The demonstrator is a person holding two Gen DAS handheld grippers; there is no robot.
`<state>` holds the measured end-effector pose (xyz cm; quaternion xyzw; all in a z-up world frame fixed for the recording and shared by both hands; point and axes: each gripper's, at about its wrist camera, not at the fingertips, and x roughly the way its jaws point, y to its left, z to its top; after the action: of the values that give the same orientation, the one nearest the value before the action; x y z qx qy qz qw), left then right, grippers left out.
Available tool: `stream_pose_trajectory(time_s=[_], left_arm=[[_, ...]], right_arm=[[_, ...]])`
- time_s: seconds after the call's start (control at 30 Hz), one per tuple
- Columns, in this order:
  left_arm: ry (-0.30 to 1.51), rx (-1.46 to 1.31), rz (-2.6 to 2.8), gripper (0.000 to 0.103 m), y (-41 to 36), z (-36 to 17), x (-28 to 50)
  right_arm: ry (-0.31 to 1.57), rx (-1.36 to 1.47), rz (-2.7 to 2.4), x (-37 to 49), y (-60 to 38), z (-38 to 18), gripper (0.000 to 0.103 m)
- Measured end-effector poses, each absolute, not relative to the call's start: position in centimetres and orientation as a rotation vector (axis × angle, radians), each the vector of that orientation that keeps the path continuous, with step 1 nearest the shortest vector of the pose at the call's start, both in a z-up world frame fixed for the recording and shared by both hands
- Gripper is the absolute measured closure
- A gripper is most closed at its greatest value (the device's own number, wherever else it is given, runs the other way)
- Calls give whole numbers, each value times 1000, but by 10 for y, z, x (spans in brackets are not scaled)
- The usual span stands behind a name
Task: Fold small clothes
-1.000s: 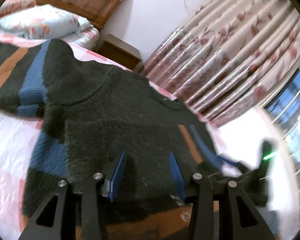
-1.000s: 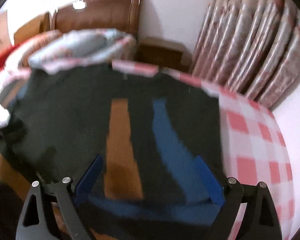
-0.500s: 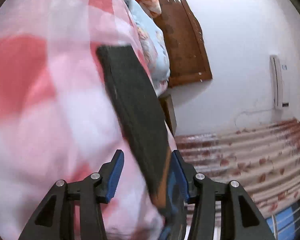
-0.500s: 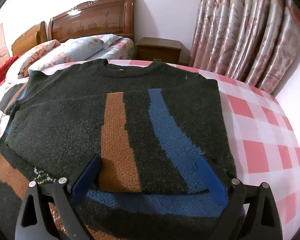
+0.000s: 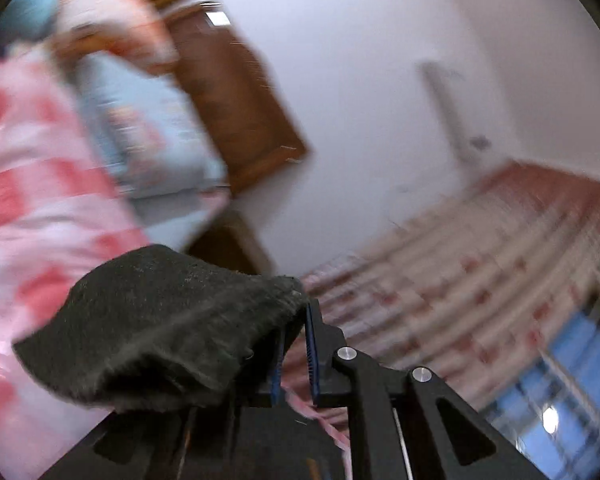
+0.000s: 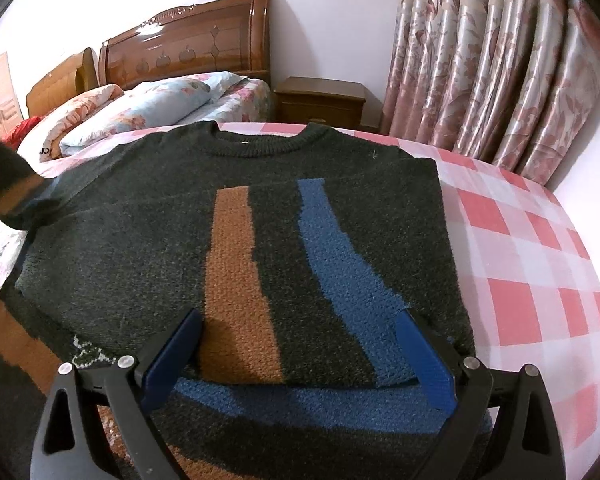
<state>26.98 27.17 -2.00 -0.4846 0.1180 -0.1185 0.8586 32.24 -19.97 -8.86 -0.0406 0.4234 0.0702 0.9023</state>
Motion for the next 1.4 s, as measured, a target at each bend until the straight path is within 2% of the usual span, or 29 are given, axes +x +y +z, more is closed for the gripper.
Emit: stream_pose_trajectory(time_s=[0.1,0.3,0.43,0.57,0.7,0.8,0.9,1.13,1.4], left_arm=[[245,-930,-325,94,237,8,272],[286,-788,-349,94,193,23,266],[377,-605,-499,94,100,29,277],[573,-413,-676,93,-16,-1,296],[706,-246,-653,88,-64,-40,289],[726,-191,-602,86,-52,-53,272],[728,-168,-497,84,-11,-59,259],[718,-347,-162,84,104,-72,270],[803,-188,-165,84,105,-83,274]], right_arm=[[873,-75,153,322,-202,-88,0],[869,-48,170,322,-205,-87,0],[839,12,186,320,-214,-83,0],[711,203,158,305,-249,-70,0],[549,498,100,282,-303,-68,0],[528,566,100,282,-314,-70,0],[530,503,118,286,-301,-65,0],[503,501,155,277,-303,-67,0],[527,485,148,278,-299,-67,0]])
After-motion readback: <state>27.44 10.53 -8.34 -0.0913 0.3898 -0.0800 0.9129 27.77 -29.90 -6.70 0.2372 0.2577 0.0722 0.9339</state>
